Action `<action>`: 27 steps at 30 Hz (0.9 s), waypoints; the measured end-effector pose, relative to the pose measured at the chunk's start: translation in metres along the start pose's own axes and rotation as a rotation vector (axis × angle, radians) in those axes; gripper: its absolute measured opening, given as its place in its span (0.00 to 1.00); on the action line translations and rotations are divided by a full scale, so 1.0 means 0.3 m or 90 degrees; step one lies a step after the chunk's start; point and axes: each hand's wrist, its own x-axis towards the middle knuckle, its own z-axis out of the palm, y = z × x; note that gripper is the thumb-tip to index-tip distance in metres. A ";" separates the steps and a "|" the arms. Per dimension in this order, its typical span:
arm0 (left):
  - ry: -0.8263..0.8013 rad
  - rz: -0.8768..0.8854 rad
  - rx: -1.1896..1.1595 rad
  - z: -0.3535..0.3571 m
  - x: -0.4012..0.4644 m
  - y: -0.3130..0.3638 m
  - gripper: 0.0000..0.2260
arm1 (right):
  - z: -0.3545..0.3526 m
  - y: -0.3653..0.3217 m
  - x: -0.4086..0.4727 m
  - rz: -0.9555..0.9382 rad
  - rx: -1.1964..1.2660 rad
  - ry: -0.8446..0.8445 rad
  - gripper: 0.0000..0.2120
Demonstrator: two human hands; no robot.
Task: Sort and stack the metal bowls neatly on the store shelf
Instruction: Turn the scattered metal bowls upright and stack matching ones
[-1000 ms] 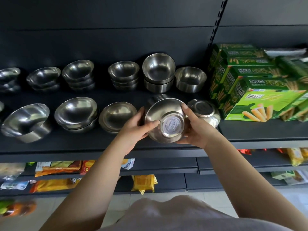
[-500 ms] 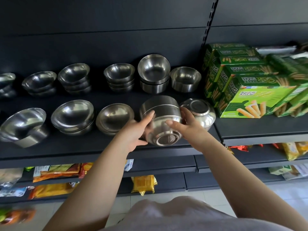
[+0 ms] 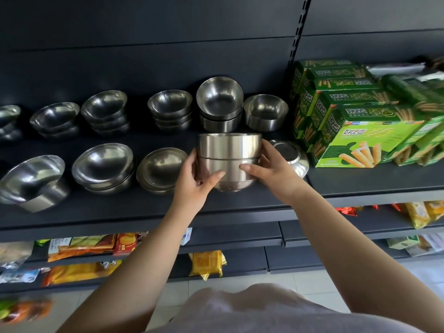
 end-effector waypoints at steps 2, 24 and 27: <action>0.015 0.030 0.055 -0.005 -0.011 -0.044 0.46 | -0.002 0.025 0.002 -0.013 -0.057 -0.006 0.39; 0.027 -0.042 0.009 0.038 0.019 -0.076 0.43 | 0.049 0.054 -0.010 -0.040 -0.006 0.058 0.38; 0.003 -0.097 -0.015 0.034 0.041 -0.072 0.40 | 0.046 0.046 0.005 -0.055 -0.018 0.071 0.38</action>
